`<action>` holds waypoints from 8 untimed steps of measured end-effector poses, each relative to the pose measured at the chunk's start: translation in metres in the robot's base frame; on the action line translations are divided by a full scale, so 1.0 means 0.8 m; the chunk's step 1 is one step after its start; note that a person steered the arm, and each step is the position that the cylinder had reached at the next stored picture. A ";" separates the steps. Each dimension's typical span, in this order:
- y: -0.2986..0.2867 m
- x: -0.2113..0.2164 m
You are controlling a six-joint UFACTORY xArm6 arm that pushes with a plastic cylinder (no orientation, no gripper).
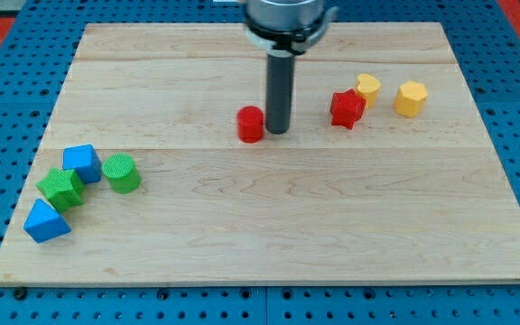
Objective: Place the red blocks diagonally at the center of the board
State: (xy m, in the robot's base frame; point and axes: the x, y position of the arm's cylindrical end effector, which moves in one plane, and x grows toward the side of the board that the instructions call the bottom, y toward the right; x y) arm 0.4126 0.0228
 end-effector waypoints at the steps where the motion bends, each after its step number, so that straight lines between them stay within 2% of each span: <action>1: 0.088 0.029; 2: 0.151 0.003; 3: 0.159 -0.044; 5: -0.065 -0.054; 6: -0.034 -0.079; 7: 0.064 -0.072; 8: 0.061 -0.027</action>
State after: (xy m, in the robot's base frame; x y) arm 0.3907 0.0713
